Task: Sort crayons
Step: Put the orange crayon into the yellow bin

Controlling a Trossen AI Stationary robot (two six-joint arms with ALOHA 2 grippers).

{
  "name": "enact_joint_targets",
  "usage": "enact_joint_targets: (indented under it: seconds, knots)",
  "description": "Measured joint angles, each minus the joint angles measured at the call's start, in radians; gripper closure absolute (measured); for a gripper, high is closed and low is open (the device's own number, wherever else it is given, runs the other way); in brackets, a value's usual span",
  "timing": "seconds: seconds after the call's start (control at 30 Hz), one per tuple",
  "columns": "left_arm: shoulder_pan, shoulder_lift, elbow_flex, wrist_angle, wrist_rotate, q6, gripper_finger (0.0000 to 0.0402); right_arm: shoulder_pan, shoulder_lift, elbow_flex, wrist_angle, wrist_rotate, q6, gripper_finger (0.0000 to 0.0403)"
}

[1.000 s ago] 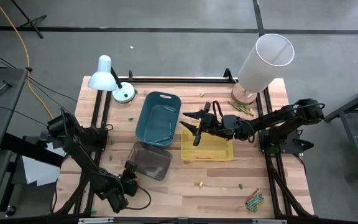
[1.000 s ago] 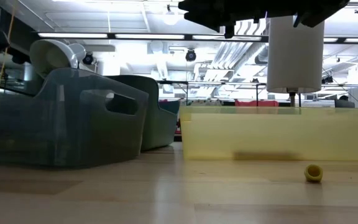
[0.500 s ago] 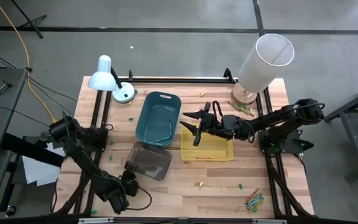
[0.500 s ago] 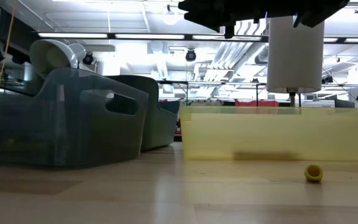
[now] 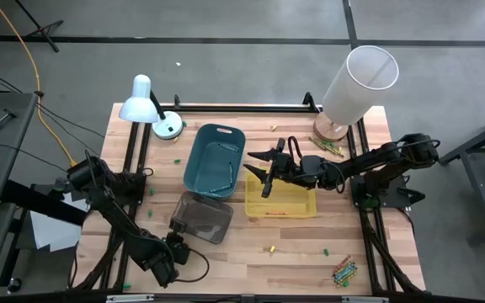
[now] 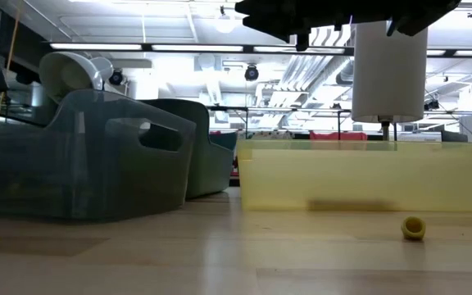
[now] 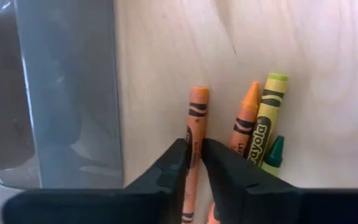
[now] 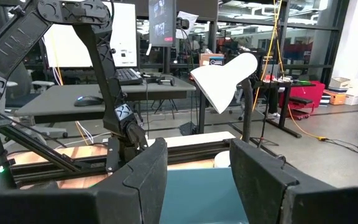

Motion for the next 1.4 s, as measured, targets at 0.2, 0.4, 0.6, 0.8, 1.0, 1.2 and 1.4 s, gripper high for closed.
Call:
enact_joint_targets:
  seconds: [0.2,0.4,0.6,0.8,1.0,1.2,1.4]
  knots:
    - [0.007,-0.001,0.0,0.001,0.002,0.017,0.0396,0.0,0.0,0.0,0.0,0.0,0.0,0.0236]
    - [0.009,-0.04,-0.006,0.004,0.025,0.024,0.04,0.0,0.0,0.0,0.0,0.0,0.0,0.0236]
    - [0.007,-0.177,-0.006,-0.015,-0.007,0.007,0.0401,0.0,0.0,0.0,-0.001,0.0,0.0,0.0236]
    - [-0.002,-0.367,-0.005,-0.015,-0.217,0.045,0.0401,0.0,0.0,0.0,-0.001,0.0,0.0,0.0236]
    - [0.018,-0.522,-0.016,0.075,-0.538,0.248,0.0401,0.0,0.0,0.0,-0.003,0.0,0.001,0.0236]
    - [0.179,-0.649,-0.22,0.566,-0.416,0.554,0.0401,0.0,0.0,0.0,-0.003,0.0,0.001,0.0236]
    - [0.412,-0.686,-0.504,1.224,-0.168,0.758,0.0401,0.0,0.0,0.0,-0.005,-0.001,0.001,0.0236]
